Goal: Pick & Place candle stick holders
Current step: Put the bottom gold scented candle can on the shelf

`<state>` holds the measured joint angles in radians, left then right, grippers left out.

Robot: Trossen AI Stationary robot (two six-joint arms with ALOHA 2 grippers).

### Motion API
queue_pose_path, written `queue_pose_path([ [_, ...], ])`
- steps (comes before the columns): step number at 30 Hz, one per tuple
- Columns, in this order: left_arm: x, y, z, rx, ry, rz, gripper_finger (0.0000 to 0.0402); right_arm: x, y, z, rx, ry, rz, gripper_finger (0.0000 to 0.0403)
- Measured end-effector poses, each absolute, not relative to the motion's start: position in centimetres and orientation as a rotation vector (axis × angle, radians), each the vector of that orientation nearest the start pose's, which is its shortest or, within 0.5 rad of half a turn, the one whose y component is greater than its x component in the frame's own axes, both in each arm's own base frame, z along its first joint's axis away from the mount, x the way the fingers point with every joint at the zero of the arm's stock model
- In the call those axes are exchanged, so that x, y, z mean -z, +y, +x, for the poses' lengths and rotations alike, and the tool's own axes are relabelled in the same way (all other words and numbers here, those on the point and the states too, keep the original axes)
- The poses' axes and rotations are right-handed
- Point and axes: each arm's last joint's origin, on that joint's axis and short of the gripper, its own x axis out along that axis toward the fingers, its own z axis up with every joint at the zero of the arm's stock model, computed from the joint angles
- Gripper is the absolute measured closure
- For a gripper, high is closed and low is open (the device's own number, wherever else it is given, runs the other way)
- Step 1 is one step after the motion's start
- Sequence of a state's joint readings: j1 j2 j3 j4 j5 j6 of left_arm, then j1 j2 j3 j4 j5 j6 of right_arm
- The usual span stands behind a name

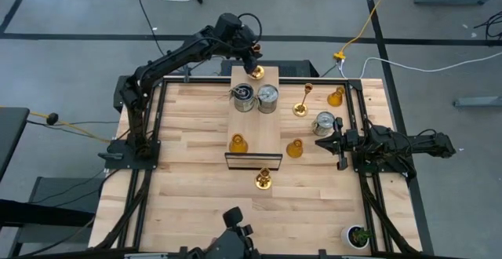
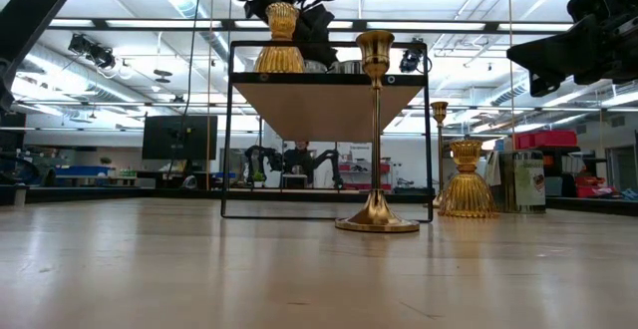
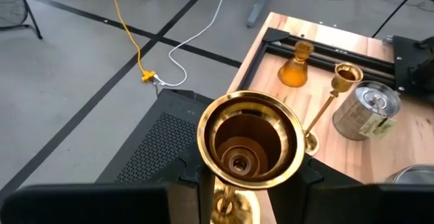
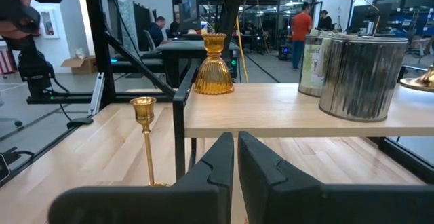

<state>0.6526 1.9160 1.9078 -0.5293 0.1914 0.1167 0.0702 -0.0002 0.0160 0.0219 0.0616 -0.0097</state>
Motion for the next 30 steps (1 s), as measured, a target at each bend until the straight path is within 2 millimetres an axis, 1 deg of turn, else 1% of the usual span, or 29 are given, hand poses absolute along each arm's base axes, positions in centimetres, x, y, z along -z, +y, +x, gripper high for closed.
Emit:
queue_pose_path([
  [4, -36.1, 26.5, 34.8, -0.43, 0.518, -0.112, 0.0287, -17.1, 0.5, 9.6, -0.008, -0.038, -0.007, 0.0376],
  [11, -36.1, 26.8, 34.6, -0.437, 0.518, -0.115, 0.0295, -17.1, 0.5, 9.6, -0.008, -0.038, -0.007, 0.0376],
  [14, -35.9, 26.8, 34.7, -0.428, 0.518, -0.119, 0.0289, -17.1, 0.5, 9.6, -0.008, -0.038, -0.007, 0.0376],
  [17, -35.6, 26.9, 34.9, -0.416, 0.521, -0.125, 0.0286, -17.1, 0.5, 9.6, -0.008, -0.038, -0.007, 0.0376],
  [20, -35.0, 27.1, 35.2, -0.419, 0.532, -0.153, 0.0294, -17.1, 0.5, 9.6, -0.008, -0.038, -0.007, 0.0376],
  [23, -34.7, 27.2, 35.2, -0.415, 0.537, -0.161, 0.0295, -17.1, 0.5, 9.6, -0.007, -0.038, -0.007, 0.0376],
  [30, -35.0, 27.4, 35.1, -0.434, 0.524, -0.15, 0.028, -17.1, 0.5, 9.6, -0.007, -0.038, -0.007, 0.0376],
])
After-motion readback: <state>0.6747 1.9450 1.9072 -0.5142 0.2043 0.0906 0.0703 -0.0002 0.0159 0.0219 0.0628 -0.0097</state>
